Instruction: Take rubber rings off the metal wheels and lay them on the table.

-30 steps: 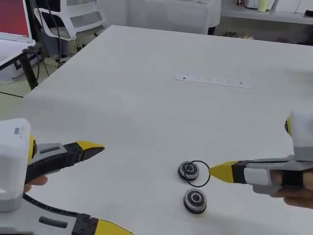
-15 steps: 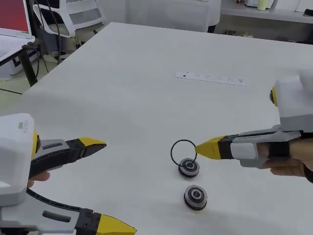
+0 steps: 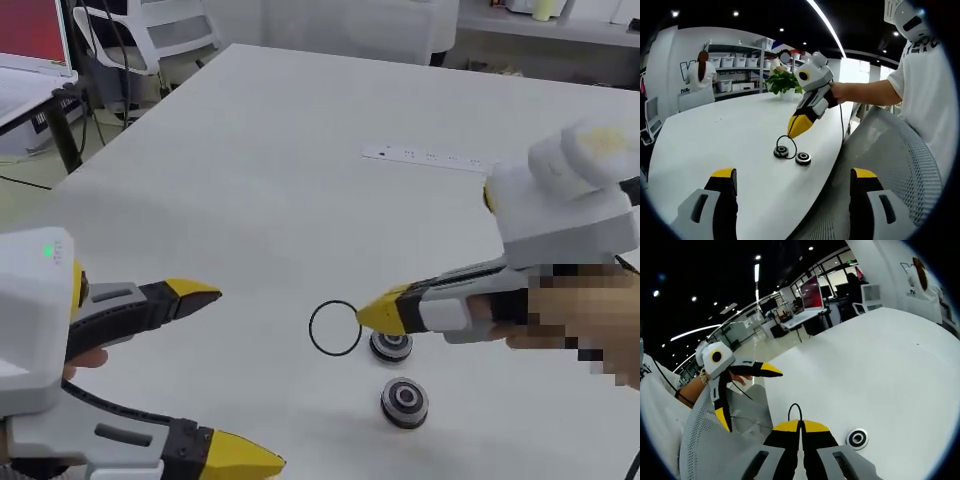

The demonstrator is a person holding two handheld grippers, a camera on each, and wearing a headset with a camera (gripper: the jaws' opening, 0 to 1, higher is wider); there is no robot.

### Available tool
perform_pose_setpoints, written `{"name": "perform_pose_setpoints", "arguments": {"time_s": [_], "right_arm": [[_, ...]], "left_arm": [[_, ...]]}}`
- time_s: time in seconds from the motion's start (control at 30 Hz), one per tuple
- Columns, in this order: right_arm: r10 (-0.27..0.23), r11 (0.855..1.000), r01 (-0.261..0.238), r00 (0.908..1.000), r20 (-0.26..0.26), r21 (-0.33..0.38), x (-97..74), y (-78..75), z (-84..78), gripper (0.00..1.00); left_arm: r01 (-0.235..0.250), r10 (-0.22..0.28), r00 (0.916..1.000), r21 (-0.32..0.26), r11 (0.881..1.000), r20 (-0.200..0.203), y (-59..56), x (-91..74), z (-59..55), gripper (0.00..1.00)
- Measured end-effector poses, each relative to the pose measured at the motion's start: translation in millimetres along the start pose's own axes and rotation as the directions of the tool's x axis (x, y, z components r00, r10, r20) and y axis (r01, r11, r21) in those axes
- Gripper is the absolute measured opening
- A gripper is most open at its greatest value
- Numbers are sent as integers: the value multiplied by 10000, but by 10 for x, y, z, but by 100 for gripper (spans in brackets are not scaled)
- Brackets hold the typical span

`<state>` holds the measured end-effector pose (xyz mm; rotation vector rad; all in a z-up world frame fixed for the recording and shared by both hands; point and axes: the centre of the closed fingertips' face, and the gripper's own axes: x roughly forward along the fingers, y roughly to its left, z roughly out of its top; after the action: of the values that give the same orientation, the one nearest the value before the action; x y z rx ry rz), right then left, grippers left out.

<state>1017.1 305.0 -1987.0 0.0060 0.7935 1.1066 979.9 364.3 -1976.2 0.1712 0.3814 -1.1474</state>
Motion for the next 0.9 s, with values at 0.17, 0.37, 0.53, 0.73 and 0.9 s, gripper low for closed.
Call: {"name": "perform_pose_setpoints", "arguments": {"time_s": [0.17, 0.37, 0.53, 0.73, 0.9], "right_arm": [[71, 10000, -72, 9992, -394, -42, 127, 21, -96, 0], [-306, 9995, 297, 9955, -899, -118, 285, -85, -263, 0], [-534, 9981, 565, 9922, -1130, 238, 401, -199, -441, 0], [-826, 9941, 899, 9901, -1138, 611, 455, -286, -538, 0], [-1007, 9917, 1084, 9892, -1069, 685, 473, -311, -558, 0]], "left_arm": [[7, -7, 10000, -11, 10000, -36, -1, 4, -8, 92], [17, -17, 10000, -51, 10000, -71, 1, 7, -18, 92], [-55, 55, 10000, -128, 9999, 0, 17, 2, -12, 91], [-75, 74, 10000, -168, 9998, -22, 20, 4, -19, 91], [-78, 77, 9999, -179, 9998, -68, 21, 8, -27, 90]]}}
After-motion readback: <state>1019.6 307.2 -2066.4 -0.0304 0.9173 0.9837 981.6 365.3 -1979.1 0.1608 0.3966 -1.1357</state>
